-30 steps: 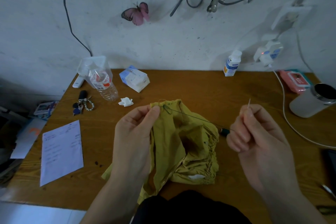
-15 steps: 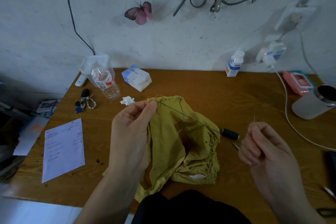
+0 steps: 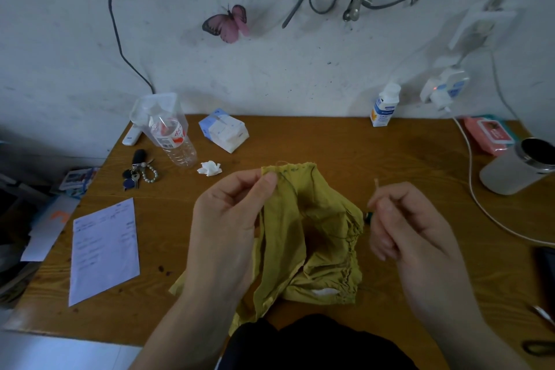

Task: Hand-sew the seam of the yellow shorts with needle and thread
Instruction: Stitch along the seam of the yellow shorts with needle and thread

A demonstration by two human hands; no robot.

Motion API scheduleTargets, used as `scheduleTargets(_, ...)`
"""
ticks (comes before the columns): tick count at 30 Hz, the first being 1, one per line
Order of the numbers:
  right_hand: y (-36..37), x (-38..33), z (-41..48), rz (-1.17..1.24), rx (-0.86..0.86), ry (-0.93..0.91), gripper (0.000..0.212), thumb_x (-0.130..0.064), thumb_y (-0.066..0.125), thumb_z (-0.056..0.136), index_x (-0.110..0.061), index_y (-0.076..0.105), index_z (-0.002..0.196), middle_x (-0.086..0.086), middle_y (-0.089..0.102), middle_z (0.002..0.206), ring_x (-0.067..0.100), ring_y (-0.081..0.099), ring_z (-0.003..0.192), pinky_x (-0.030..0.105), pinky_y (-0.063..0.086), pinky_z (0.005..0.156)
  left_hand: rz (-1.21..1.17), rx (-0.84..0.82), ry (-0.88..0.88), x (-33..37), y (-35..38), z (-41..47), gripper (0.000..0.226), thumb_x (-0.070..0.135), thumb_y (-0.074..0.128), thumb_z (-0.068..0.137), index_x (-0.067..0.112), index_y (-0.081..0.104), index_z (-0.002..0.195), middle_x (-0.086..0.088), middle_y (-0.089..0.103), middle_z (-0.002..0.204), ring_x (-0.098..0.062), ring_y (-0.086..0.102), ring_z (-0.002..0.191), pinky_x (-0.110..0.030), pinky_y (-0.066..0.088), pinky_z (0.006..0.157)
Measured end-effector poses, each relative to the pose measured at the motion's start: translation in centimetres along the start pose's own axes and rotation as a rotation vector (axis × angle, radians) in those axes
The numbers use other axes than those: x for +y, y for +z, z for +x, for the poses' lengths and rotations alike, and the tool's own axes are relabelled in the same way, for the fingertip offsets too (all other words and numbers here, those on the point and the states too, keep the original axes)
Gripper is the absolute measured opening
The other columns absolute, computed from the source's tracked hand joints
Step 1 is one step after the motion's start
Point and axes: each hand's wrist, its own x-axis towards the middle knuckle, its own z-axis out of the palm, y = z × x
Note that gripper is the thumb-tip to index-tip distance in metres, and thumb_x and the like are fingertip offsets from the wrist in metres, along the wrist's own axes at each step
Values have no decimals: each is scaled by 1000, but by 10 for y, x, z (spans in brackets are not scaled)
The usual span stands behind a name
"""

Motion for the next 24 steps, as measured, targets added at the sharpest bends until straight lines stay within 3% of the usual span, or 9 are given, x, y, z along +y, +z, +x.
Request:
scheduleTargets(4, 21, -14, 3, -266, -135, -195, 14, -29, 44, 91, -33, 56, 84, -10, 49, 61, 6, 41, 51, 20, 36, 46, 13, -41, 4, 1, 4, -5, 15, 28, 63, 66, 27, 76, 73, 0, 75, 76, -11, 72, 71, -15, 53, 59)
scheduleTargets(7, 30, -20, 7, -475, -172, -314, 13, -27, 44, 94, -26, 56, 90, -12, 50, 60, 6, 48, 53, 12, 34, 47, 34, -64, 32, 2, 5, -9, 14, 27, 63, 68, 30, 76, 72, 4, 74, 73, -5, 69, 67, -13, 51, 57)
scheduleTargets(10, 33, -20, 10, -592, -158, -335, 15, -24, 46, 92, -18, 59, 90, -11, 55, 61, 7, 52, 55, 13, 37, 48, 75, -69, 60, 3, 6, -11, 15, 23, 63, 75, 29, 76, 78, 5, 75, 77, -4, 69, 69, -10, 50, 57)
scheduleTargets(16, 32, -18, 11, -636, -134, -332, 13, -23, 51, 92, -15, 60, 88, -6, 62, 65, 7, 58, 58, 24, 46, 49, 89, -36, 75, 5, 9, -13, 17, 30, 62, 60, 27, 74, 72, 4, 74, 71, -3, 68, 62, -8, 49, 53)
scheduleTargets(20, 31, -20, 11, -635, -102, -350, 14, -23, 52, 89, -16, 64, 86, -6, 64, 65, 7, 59, 57, 24, 45, 48, 159, -19, 117, 4, 11, -14, 5, 20, 66, 72, 23, 70, 73, 8, 72, 66, 1, 65, 58, -5, 46, 50)
scheduleTargets(24, 30, -20, 11, -629, -97, -347, 15, -23, 53, 89, -15, 65, 86, -5, 64, 65, 8, 60, 57, 28, 47, 47, 208, -7, 156, 3, 12, -15, 9, 13, 65, 79, 22, 68, 77, 12, 70, 62, 5, 62, 56, -3, 43, 48)
